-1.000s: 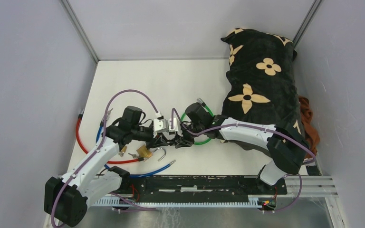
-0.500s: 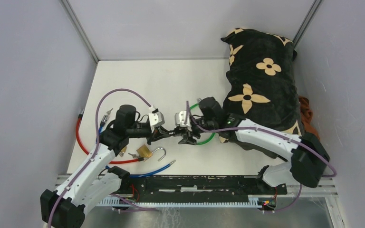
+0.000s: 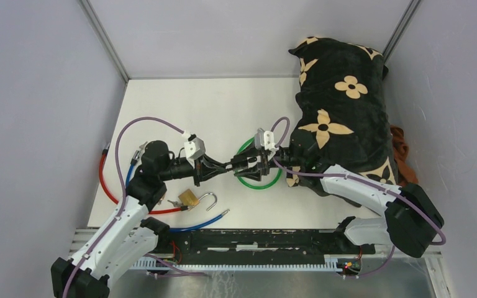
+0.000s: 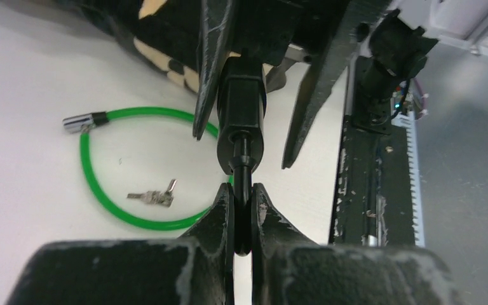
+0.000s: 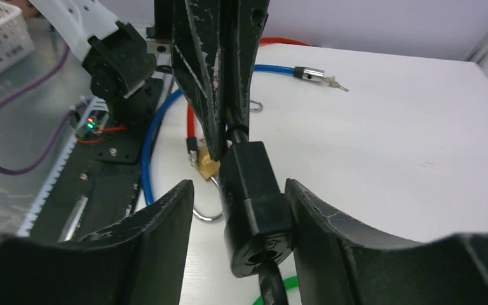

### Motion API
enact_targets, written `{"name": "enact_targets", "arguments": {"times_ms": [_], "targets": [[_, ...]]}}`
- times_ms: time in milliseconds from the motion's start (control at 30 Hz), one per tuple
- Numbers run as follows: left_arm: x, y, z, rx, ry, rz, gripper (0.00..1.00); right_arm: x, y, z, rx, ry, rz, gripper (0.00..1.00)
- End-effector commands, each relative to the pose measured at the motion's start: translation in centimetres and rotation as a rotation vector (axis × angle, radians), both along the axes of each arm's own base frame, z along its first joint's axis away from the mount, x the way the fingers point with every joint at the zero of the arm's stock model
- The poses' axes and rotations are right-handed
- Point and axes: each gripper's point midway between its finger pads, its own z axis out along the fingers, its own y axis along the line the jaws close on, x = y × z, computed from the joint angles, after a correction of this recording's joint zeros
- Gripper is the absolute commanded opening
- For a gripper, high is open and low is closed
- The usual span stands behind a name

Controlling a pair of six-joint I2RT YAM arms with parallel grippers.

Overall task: Lock with the key
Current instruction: Lock the lock.

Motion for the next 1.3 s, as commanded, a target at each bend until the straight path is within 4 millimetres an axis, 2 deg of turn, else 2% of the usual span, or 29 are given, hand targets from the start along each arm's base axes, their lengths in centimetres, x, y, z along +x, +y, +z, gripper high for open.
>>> {"name": "enact_targets", "arguments": {"times_ms": [0, 133, 200, 300, 367, 433, 467, 533, 700, 833, 900, 967, 1000, 1167, 1267], "targets": [[-0.8, -0.7, 4.1, -0.090, -0.123, -0.064, 0.02, -1.2, 0.8, 2.8, 0.095, 0.041, 0.099, 0.45], [-1.0, -0.8, 4.2, -0.108, -0.105, -0.067, 0.02, -1.5, 1.0, 2.8, 0.115, 0.093, 0.115, 0.09], [-1.1, -1.0, 4.6, -0.137, -0.077, -0.067, 0.02, -1.4, 1.0, 2.9, 0.122, 0.107, 0.105, 0.02], [-1.3, -1.2, 4.8, -0.167, -0.053, -0.069, 0.02, -1.3, 1.0, 3.7, 0.147, 0.122, 0.095, 0.00], [-1.2, -1.1, 4.1, -0.158, -0.029, -0.058, 0.03, -1.5, 0.8, 4.6, 0.166, 0.115, 0.106, 0.00], [-0.9, -0.9, 3.6, -0.136, -0.011, -0.023, 0.25, -1.5, 0.3, 5.2, 0.169, 0.092, 0.111, 0.00], [-0.7, -0.7, 3.6, -0.126, -0.011, -0.005, 0.31, -1.4, 0.1, 5.2, 0.165, 0.086, 0.104, 0.00], [-0.5, -0.4, 3.4, -0.098, -0.021, 0.014, 0.34, -1.3, -0.5, 5.2, 0.160, 0.078, 0.093, 0.00], [-0.3, -0.1, 2.6, -0.066, -0.005, 0.038, 0.36, -1.1, -1.0, 6.0, 0.167, 0.050, 0.074, 0.00], [0.1, 0.2, 1.9, -0.051, -0.004, 0.067, 0.44, -1.3, -1.1, 6.5, 0.175, 0.039, 0.071, 0.00], [0.2, 0.3, 1.7, -0.050, -0.001, 0.073, 0.45, -1.3, -1.3, 6.6, 0.178, 0.037, 0.066, 0.00], [0.2, 0.2, 1.9, -0.066, 0.002, 0.079, 0.42, -1.3, -1.4, 6.7, 0.182, 0.033, 0.065, 0.00], [0.3, 0.1, 2.3, -0.085, 0.001, 0.078, 0.37, -1.4, -1.3, 6.8, 0.183, 0.032, 0.068, 0.00], [-1.0, -1.0, 3.3, -0.168, 0.038, -0.016, 0.03, -1.3, -1.3, 6.8, 0.194, 0.041, 0.067, 0.00], [-1.5, -1.6, 3.8, -0.208, 0.046, -0.049, 0.02, -1.3, -1.2, 7.1, 0.223, 0.043, 0.065, 0.00]]}}
